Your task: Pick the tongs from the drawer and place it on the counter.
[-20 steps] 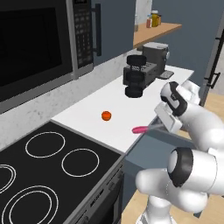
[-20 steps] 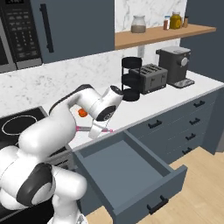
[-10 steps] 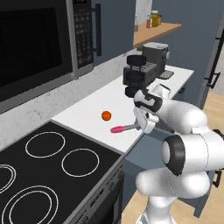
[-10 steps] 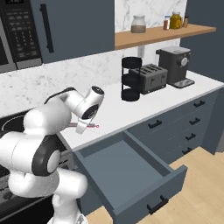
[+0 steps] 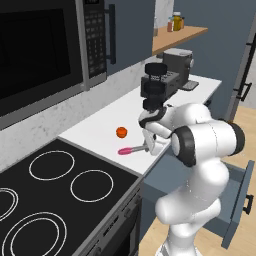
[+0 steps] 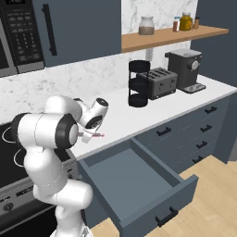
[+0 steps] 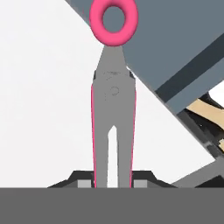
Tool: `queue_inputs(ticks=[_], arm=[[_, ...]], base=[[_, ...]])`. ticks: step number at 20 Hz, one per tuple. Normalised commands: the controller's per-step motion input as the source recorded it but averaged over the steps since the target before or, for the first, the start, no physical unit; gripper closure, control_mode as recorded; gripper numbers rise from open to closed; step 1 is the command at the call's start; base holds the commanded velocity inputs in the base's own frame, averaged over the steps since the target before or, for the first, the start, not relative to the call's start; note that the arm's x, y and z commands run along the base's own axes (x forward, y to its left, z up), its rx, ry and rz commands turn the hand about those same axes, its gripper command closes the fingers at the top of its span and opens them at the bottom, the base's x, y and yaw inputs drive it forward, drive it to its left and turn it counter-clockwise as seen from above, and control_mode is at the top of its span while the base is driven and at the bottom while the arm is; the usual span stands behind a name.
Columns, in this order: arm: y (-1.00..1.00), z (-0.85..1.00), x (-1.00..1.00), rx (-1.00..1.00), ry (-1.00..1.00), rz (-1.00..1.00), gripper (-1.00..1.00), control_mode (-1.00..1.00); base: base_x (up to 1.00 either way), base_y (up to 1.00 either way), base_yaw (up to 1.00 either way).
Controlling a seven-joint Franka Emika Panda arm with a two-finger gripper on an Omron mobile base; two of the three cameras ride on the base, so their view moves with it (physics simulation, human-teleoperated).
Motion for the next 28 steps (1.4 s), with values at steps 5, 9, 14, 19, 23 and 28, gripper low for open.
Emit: queue_inputs(ticks=[5, 9, 14, 19, 23, 28], arm=[[0.0, -0.55, 0.59, -0.01, 0.04, 0.0, 1.0, -1.0], [0.0, -0.44, 0.61, 0.0, 0.04, 0.0, 1.0, -1.0], [0.01, -0.32, 0.7, 0.0, 0.01, 0.0, -1.0, -1.0], [0.0, -0.03, 0.21, 0.0, -0.01, 0.0, -1.0, -1.0], [-0.19, 0.28, -0.54, 0.0, -0.11, 0.0, -1.0, -1.0], [-0.56, 0.98, -0.98, 0.03, -0.13, 0.0, -1.0, -1.0]], base=[[0.0, 0.0, 0.0], [0.0, 0.0, 0.0], [0.0, 0.0, 0.0], [0.0, 0.0, 0.0], [0.0, 0.0, 0.0], [0.0, 0.0, 0.0]])
